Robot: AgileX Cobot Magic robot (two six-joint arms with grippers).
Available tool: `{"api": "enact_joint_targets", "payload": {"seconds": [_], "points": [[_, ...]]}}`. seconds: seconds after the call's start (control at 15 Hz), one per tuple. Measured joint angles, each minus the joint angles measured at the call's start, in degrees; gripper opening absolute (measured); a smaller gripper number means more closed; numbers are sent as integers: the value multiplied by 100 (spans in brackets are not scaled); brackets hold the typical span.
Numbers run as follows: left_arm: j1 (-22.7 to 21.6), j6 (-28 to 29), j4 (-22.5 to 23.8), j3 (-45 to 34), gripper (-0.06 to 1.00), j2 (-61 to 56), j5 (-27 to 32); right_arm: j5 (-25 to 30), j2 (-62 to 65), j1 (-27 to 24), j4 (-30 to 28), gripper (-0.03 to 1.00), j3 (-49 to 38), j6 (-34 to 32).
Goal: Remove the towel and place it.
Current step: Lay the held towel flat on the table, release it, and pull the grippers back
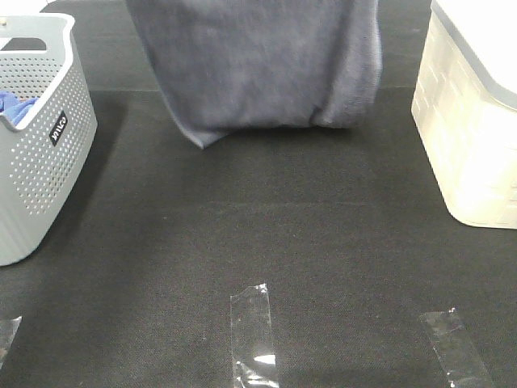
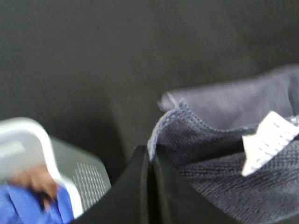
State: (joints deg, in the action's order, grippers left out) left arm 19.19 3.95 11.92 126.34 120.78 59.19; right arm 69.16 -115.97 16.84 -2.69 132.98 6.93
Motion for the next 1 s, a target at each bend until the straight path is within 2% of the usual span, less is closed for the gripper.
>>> {"api": "enact_joint_targets", "payload": {"seconds": [0.13,0.27,0.4,0.8,0.87,1.0], "points": [[-23,-52,-160,0,0,-11,705,17,34,-17,344,0,-327,0],[-63,-52,-201,-69,0,-74,848,11,212,-17,464,0,-963,0],[-69,-52,-476,-447,0,-350,877,6,539,-23,464,0,-1765,0],[-63,-52,-1192,-3295,0,-2000,894,-23,1707,-23,1266,0,-4354,0],[-63,-52,-1192,-3295,0,-2000,894,-23,1707,-23,1266,0,-4354,0],[-63,-52,-1696,-4343,0,-2647,888,-29,2275,-17,1461,0,-5357,0]]}}
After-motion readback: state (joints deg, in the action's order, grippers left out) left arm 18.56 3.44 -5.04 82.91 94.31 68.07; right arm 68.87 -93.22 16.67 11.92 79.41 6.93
